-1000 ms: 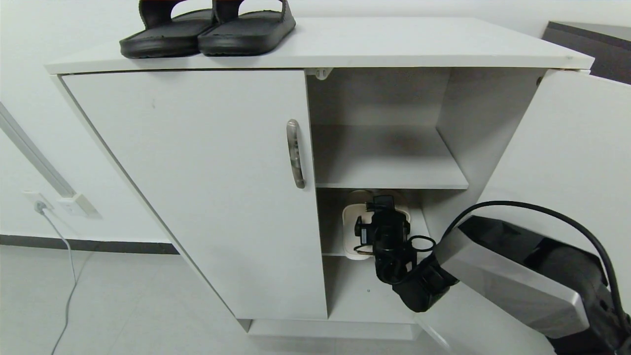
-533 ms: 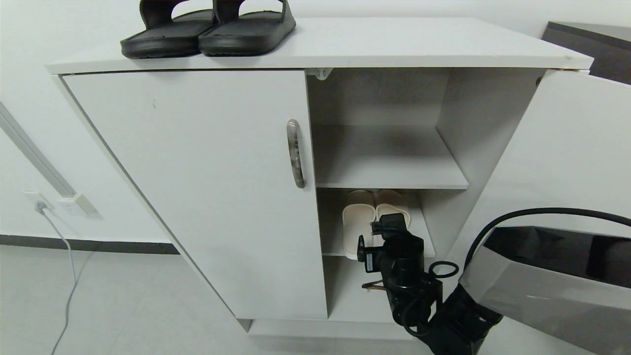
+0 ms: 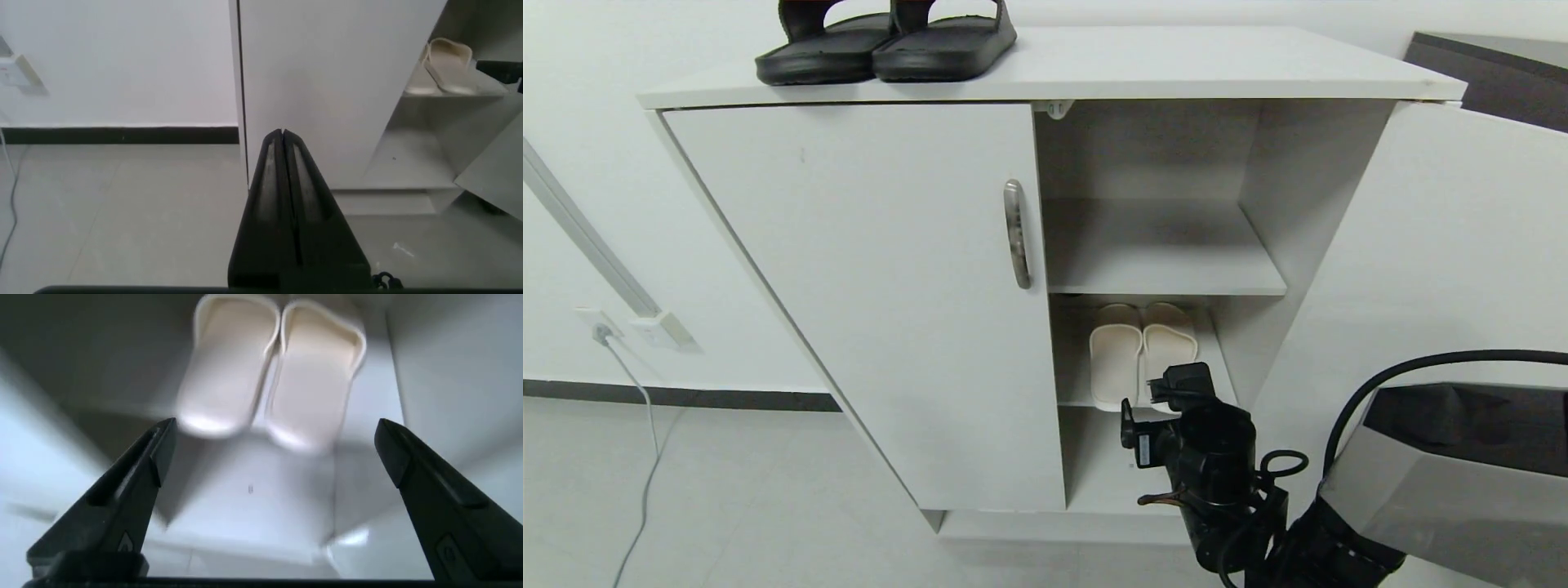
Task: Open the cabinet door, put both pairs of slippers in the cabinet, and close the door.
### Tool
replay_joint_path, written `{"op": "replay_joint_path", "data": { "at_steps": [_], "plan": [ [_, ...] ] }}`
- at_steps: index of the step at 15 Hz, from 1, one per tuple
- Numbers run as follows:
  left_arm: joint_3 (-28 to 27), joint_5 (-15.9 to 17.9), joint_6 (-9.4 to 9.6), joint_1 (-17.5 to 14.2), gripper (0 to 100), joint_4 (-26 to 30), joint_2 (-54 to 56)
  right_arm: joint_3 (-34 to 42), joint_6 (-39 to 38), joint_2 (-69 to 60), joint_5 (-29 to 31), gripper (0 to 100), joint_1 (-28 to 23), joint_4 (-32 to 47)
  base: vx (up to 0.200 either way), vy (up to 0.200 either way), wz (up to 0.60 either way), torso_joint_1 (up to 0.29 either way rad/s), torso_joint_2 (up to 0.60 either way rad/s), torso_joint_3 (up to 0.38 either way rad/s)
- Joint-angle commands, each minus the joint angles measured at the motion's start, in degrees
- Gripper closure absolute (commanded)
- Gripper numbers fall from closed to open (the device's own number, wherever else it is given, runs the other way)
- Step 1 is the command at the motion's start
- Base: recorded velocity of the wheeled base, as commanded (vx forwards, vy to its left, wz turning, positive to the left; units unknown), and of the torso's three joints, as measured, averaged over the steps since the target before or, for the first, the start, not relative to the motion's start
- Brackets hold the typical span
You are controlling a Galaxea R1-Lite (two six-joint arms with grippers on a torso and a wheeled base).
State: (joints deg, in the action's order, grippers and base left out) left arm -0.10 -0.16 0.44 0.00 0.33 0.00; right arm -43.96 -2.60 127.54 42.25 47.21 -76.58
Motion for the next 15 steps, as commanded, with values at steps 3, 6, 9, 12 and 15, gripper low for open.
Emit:
{"op": "replay_joint_path", "data": {
  "at_steps": [3, 6, 9, 12, 15],
  "plan": [
    [0.0, 0.0, 0.09, 0.0, 100, 0.0, -0.1, 0.5, 0.3, -1.1, -0.1, 0, 0.2, 0.1, -0.2, 0.0, 0.0, -0.002, 0.0, 0.002],
    [0.0, 0.2, 0.09, 0.0, 100, 0.0, -0.1, 0.1, 1.4, -1.2, -0.1, 0, 0.2, 0.0, 0.0, 0.0, 0.0, 0.0, 0.0, 0.0],
    [0.0, 0.2, 0.09, 0.0, 100, 0.0, -0.1, 0.0, 1.7, -1.7, -0.1, 0, 0.2, 0.0, 0.0, 0.0, 0.0, 0.0, 0.0, 0.0],
    [0.0, 0.2, 0.09, 0.0, 100, 0.0, -0.1, 0.5, 1.7, -2.0, -0.1, 0, 0.1, 0.0, 0.0, 0.0, 0.0, 0.0, 0.0, 0.0],
    [0.0, 0.2, 0.09, 0.0, 100, 0.0, -0.1, 0.5, 1.7, -2.1, -0.1, 0, 0.0, 0.0, 0.0, 0.0, 0.0, 0.0, 0.0, 0.0]
  ]
}}
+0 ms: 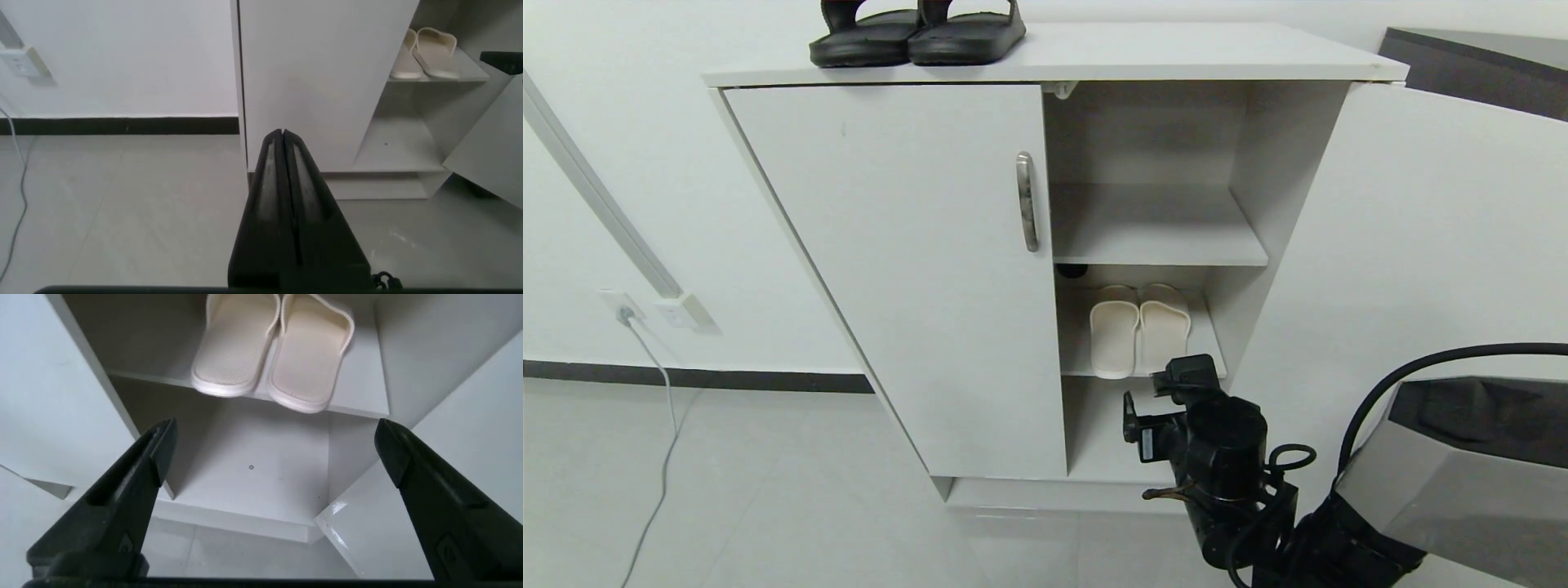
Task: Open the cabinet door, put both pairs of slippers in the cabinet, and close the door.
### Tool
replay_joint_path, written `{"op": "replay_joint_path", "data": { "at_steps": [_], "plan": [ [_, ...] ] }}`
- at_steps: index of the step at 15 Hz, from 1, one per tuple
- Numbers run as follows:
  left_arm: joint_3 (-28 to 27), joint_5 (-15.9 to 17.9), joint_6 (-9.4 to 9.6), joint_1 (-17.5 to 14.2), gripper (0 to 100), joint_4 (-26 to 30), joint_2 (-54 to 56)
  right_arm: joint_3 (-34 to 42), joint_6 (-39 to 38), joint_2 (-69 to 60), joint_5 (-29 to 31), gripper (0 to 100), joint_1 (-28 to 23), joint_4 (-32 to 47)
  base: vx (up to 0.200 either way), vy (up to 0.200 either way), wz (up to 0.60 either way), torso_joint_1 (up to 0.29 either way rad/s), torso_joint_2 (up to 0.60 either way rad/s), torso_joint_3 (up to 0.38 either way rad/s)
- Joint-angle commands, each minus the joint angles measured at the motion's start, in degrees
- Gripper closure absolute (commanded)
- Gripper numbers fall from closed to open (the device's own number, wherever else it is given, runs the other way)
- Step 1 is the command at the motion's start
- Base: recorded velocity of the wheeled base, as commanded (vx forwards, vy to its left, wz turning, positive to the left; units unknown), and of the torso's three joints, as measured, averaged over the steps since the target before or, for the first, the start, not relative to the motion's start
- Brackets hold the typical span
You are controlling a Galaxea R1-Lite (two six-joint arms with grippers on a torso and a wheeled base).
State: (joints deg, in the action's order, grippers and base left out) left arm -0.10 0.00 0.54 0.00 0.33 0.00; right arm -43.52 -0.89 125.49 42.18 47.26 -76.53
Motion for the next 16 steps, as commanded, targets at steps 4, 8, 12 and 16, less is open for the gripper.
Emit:
{"op": "replay_joint_path", "data": {
  "at_steps": [4, 8, 12, 16],
  "plan": [
    [0.0, 0.0, -0.01, 0.0, 100, 0.0, -0.1, 0.0, 0.0, -0.2, 0.0, 0, -0.4, 0.0, 0.0, 0.0, 0.0, 0.002, 0.0, 0.082],
    [0.0, 0.0, -0.01, 0.0, 100, 0.0, -0.1, 0.1, 0.0, -0.2, 0.0, 0, -1.0, 0.0, 0.0, 0.0, 0.0, 0.0, 0.0, 0.194],
    [0.0, 0.0, 0.08, 0.0, 100, 0.0, -0.1, 2.4, 1.1, -0.2, -0.7, 0, -3.1, -1.3, 0.0, 0.0, 0.0, -0.004, 0.0, 0.079],
    [0.0, 0.0, 0.08, 0.0, 100, 0.0, -0.1, 3.1, 2.0, -0.2, -1.7, 0, -3.1, -1.9, 0.0, 0.0, 0.0, 0.002, 0.0, 0.014]
  ]
}}
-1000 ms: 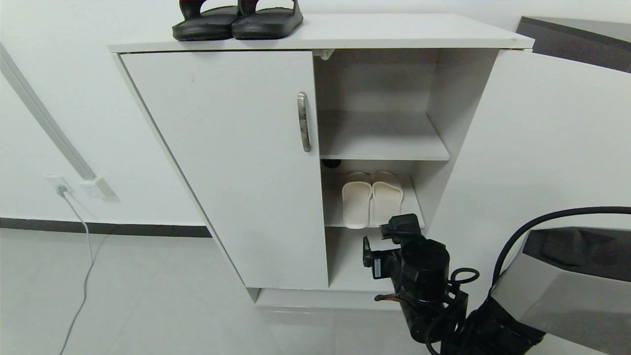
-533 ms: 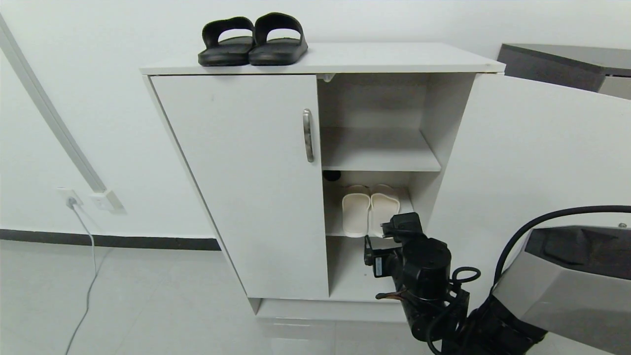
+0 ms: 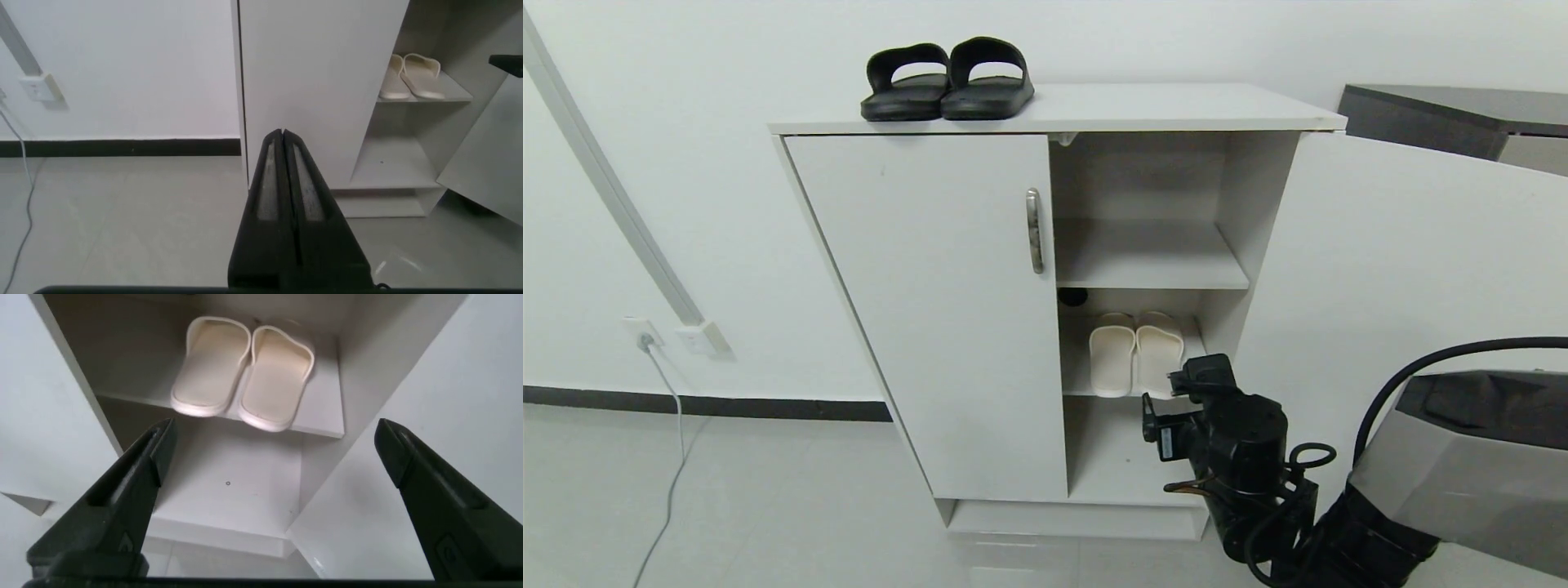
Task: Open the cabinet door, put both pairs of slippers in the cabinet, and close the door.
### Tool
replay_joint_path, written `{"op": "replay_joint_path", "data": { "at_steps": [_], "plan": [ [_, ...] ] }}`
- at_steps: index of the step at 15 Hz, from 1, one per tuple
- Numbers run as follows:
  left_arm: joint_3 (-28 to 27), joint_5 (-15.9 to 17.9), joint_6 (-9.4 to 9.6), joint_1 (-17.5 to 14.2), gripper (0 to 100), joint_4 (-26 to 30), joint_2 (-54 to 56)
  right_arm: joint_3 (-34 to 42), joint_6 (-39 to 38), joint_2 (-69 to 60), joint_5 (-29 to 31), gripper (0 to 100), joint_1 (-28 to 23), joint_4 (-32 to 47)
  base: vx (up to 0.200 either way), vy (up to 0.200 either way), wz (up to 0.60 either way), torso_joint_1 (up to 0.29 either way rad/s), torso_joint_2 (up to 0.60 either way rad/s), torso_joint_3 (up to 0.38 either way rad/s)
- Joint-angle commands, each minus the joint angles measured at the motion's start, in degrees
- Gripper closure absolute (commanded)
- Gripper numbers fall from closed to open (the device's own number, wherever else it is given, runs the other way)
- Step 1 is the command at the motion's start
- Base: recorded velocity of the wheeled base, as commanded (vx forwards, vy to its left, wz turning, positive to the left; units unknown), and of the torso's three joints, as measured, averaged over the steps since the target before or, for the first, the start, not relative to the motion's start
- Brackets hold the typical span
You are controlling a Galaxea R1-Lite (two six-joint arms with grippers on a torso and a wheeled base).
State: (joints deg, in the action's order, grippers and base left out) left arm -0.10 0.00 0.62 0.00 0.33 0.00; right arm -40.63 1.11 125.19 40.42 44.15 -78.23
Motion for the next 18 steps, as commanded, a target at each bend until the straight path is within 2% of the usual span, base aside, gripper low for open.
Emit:
{"op": "replay_joint_path", "data": {
  "at_steps": [1, 3, 5, 12, 18],
  "plan": [
    [0.0, 0.0, -0.01, 0.0, 100, 0.0, -0.1, 0.2, 0.0, 0.2, -0.7, 0, 0.1, -0.6, 0.0, 0.0, 0.0, 0.0, 0.0, 0.0],
    [0.0, 0.0, -0.09, 0.0, 100, 0.0, -0.1, 0.5, 0.1, 0.3, -1.2, 0, 0.1, -0.8, 0.0, 0.0, 0.0, 0.0, 0.0, 0.0],
    [0.0, -0.1, -0.09, 0.1, 100, 0.0, -0.1, 0.7, 0.0, 0.3, -1.6, 0, 0.1, -1.0, 0.0, 0.0, -0.6, 0.0, 0.01, 0.007],
    [0.0, -0.3, -0.09, 0.1, 100, 0.0, -0.1, 1.3, 0.2, 0.4, -3.1, 0, 0.1, -2.1, 0.0, 0.0, 0.0, 0.003, 0.07, 0.076],
    [0.0, -0.3, -0.09, 0.0, 100, 0.0, -0.1, 1.3, 0.2, 0.3, -3.2, 0, 0.1, -2.1, 0.0, 0.2, 0.0, 0.006, 0.0, 0.002]
  ]
}}
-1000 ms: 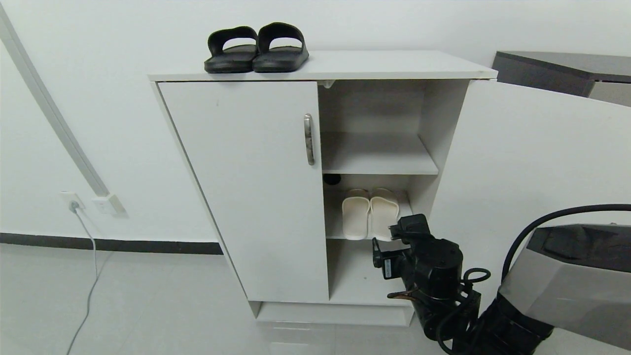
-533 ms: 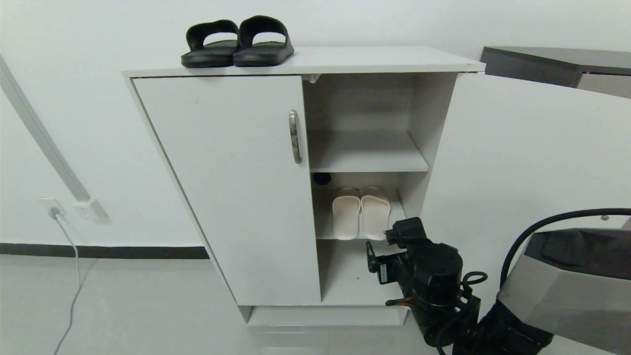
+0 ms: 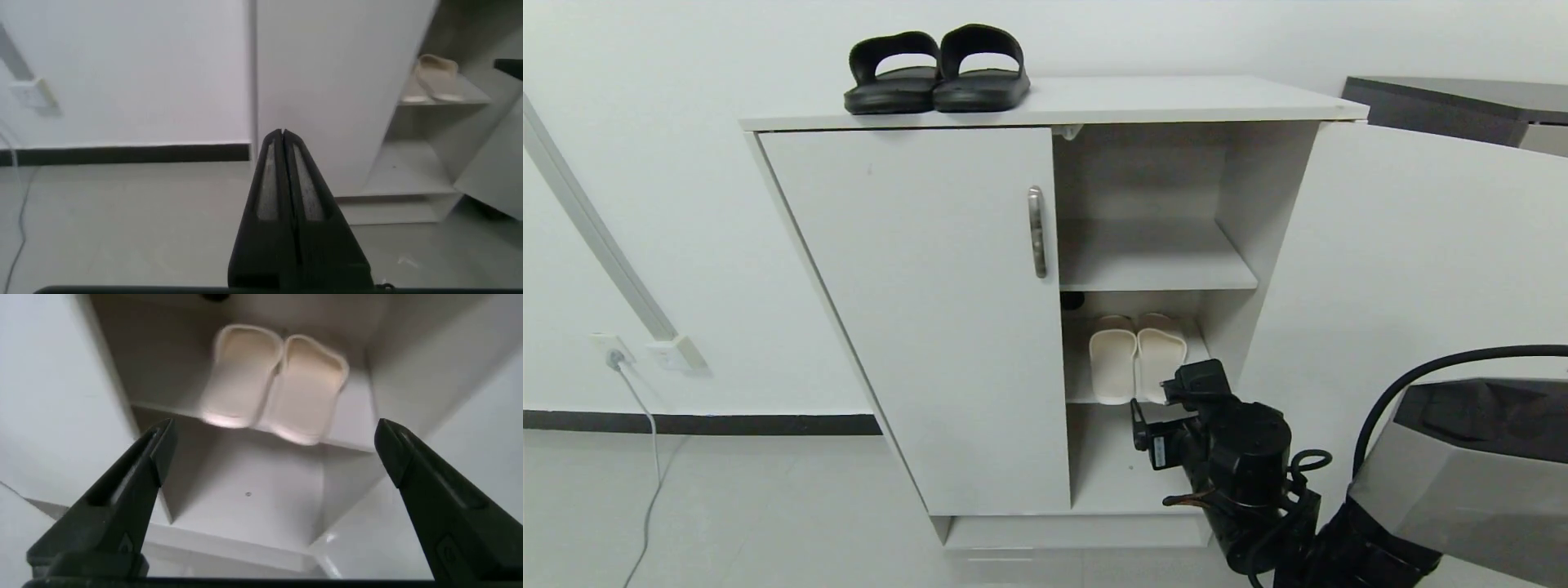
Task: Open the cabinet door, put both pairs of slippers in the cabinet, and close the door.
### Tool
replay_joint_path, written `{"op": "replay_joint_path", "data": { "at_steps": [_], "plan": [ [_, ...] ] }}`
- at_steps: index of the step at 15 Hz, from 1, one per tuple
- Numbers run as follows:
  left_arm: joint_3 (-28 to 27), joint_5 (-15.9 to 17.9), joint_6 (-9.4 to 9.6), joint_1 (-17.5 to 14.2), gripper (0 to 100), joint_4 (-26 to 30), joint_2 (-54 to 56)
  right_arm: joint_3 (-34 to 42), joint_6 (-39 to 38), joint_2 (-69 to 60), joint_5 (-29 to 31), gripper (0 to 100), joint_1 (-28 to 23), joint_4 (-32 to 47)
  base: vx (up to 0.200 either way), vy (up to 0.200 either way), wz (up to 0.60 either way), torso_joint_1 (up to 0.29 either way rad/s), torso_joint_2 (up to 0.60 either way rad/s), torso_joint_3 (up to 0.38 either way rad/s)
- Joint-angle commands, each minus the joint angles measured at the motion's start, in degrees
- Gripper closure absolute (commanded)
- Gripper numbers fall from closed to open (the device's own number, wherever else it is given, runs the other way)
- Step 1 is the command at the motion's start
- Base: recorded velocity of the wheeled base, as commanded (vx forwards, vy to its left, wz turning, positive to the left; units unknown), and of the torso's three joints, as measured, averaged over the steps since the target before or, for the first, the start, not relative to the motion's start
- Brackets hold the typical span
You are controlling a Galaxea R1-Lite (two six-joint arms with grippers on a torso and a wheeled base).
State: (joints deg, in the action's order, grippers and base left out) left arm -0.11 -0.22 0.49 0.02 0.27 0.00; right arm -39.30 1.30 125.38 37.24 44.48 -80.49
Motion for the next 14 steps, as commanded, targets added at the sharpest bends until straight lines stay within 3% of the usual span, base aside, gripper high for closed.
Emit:
{"op": "replay_joint_path", "data": {
  "at_steps": [1, 14],
  "plan": [
    [0.0, 0.0, 0.04, 0.1, 100, 0.1, -0.1, 0.0, 0.0, 0.1, 0.0, 0, -0.2, 0.1, 0.0, 0.2, 0.0, -0.012, 0.0, 0.002],
    [0.0, 0.0, -0.05, 0.0, 100, 0.1, -0.1, 1.4, 0.7, -0.2, -0.6, 0, 0.3, -1.3, 0.0, 0.2, 0.0, 0.004, 0.0, 0.002]
  ]
}}
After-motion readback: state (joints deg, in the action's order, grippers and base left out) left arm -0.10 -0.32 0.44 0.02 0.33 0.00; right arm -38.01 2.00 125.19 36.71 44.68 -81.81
